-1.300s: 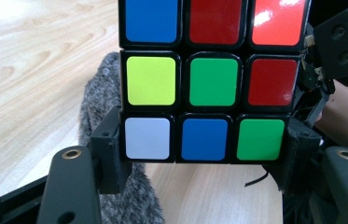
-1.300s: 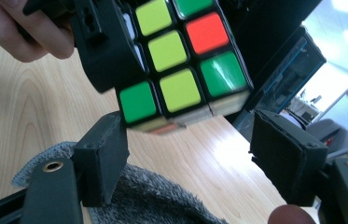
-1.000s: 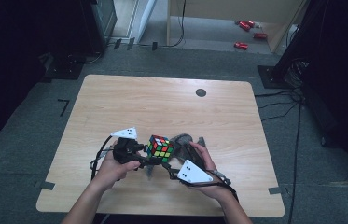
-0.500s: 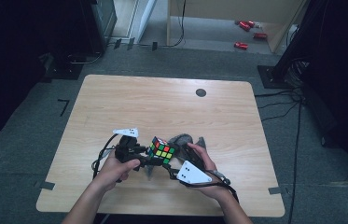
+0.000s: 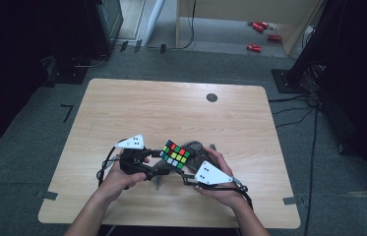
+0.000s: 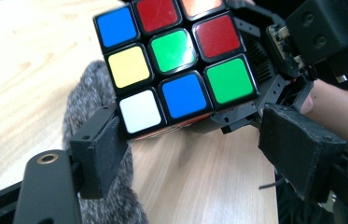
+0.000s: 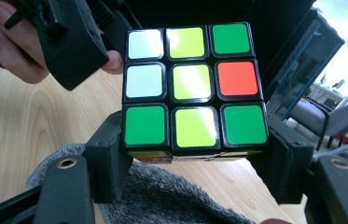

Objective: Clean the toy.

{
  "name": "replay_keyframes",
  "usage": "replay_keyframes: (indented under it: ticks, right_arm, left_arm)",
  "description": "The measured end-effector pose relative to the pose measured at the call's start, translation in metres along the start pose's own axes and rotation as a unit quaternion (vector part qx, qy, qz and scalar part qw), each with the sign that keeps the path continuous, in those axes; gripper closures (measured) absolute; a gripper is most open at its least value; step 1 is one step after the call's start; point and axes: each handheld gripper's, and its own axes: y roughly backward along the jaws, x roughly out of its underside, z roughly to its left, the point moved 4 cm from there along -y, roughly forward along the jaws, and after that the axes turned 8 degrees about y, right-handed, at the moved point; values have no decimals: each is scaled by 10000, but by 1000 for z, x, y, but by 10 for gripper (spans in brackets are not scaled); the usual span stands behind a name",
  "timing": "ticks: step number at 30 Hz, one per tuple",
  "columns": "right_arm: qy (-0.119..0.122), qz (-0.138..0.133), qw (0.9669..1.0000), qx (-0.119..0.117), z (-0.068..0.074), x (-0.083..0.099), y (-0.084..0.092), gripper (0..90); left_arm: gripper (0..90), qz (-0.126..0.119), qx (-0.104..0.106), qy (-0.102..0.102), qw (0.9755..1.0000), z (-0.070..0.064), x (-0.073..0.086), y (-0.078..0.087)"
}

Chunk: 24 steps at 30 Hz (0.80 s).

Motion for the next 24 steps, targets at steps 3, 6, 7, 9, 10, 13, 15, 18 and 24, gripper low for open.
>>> replay_keyframes:
  ticks: [3,6,7,9,10,13,15,18,24]
  right_arm:
    - [-163,59,9998,-14,-3,1,2,348]
    - [-338,226,9992,39,-8,5,4,348]
    - [-448,247,9987,37,-10,7,4,348]
    - [-753,293,9967,90,-16,9,7,348]
    - [-869,292,9957,109,-18,9,8,348]
    - [-1289,256,9912,133,-25,6,11,348]
    - [-1548,255,9875,130,-29,4,13,348]
    - [-2003,259,9794,66,-31,1,15,348]
    - [-2516,280,9674,-97,-29,-1,12,348]
  left_arm:
    - [230,-163,-108,-129,9997,0,-1,3]
    - [228,-471,-121,-248,9985,-1,-5,10]
    - [220,-594,-267,-397,9971,0,-5,12]
    - [209,-743,-636,-618,9933,1,-4,13]
    - [209,-857,-852,-789,9895,2,-3,11]
    - [218,-848,-1333,-1190,9802,7,3,6]
    - [219,-728,-1618,-1414,9739,9,7,1]
    - [208,-588,-1714,-1596,9704,6,10,-6]
    - [188,-527,-1879,-2003,9601,-1,14,-18]
